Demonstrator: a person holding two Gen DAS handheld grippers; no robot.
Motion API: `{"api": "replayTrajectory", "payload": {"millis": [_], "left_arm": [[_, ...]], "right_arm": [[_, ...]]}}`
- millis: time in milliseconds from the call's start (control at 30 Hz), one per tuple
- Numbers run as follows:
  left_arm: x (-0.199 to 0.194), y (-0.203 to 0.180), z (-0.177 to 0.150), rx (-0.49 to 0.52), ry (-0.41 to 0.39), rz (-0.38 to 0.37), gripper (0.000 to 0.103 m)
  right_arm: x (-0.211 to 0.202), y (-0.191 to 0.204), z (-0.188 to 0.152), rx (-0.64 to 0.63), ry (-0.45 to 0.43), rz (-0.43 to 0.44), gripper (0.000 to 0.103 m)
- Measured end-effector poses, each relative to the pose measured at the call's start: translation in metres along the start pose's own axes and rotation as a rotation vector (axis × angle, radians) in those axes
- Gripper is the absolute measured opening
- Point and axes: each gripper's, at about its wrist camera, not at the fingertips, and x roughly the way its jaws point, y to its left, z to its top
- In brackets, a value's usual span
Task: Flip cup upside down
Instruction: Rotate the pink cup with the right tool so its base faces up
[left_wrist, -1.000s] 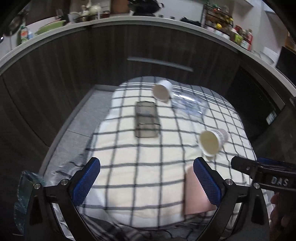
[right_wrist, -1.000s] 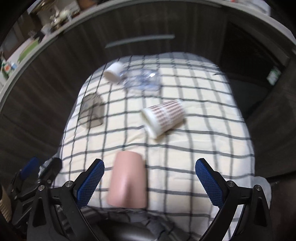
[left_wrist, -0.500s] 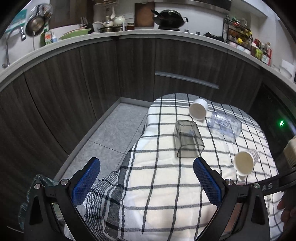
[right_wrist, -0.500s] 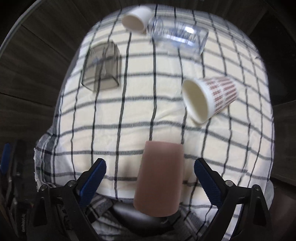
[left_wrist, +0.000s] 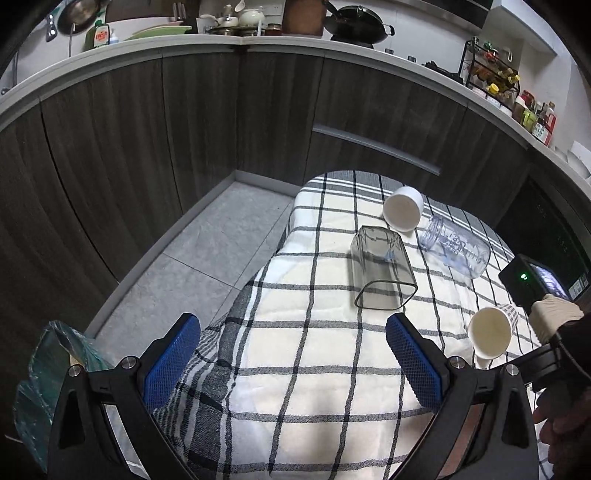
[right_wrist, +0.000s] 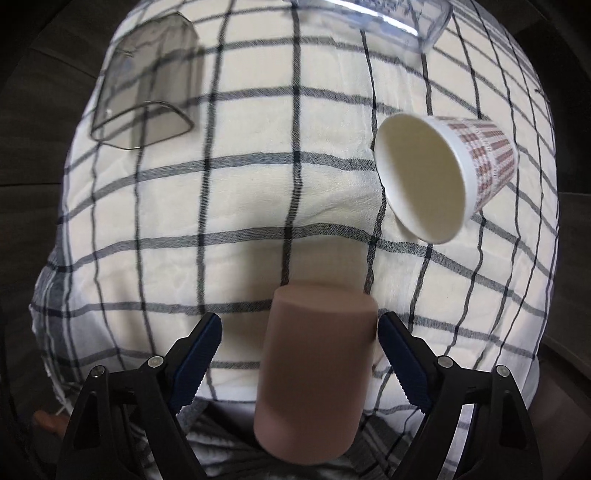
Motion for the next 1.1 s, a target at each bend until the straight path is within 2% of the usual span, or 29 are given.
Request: {"api": "replayTrajectory", "payload": {"millis": [100, 233, 400, 500, 600, 700, 867, 967, 1100], "left_arm": [[0.005, -0.002, -0.003, 0.006, 0.018, -0.003, 0.102], [0.007, -0.004, -0.006, 0.010, 0.030, -0.005, 0.102], [0.005, -0.010, -0.007, 0.032, 0.035, -0.025, 0.102], [0.001, -0.010, -0.007, 0.023, 0.033, -0.043, 0.102], [-0.004, -0.008, -0.008, 0.004, 0.020, -0.056, 0.102], [-0.008, -0.009, -0.008, -0.007, 0.003, -0.070, 0.102], [-0.011, -0.010, -0.013, -0.022, -0.056, -0.080, 0.102], [-0.010, -0.010, -0.019, -0.029, -0.104, -0.067, 0.102], [0.001, -0.011, -0.025, -0.032, -0.109, -0.064, 0.102]], "right_arm": [[0.012, -0.001, 0.003, -0.002, 0.030, -0.007, 0.083], [0.022, -0.005, 0.003, -0.001, 0.041, -0.010, 0.065], [0.015, -0.004, -0.007, -0.020, -0.002, -0.008, 0.064], [-0.005, -0.012, -0.022, -0.020, -0.056, 0.014, 0.064], [-0.033, -0.018, -0.035, -0.020, -0.166, 0.031, 0.064], [-0.066, -0.021, -0.054, -0.024, -0.326, 0.042, 0.063], [-0.110, -0.022, -0.094, -0.053, -0.718, -0.008, 0.063], [-0.107, -0.017, -0.095, -0.022, -0.916, -0.040, 0.064], [-0.081, -0.020, -0.085, 0.057, -1.025, -0.036, 0.064]]}}
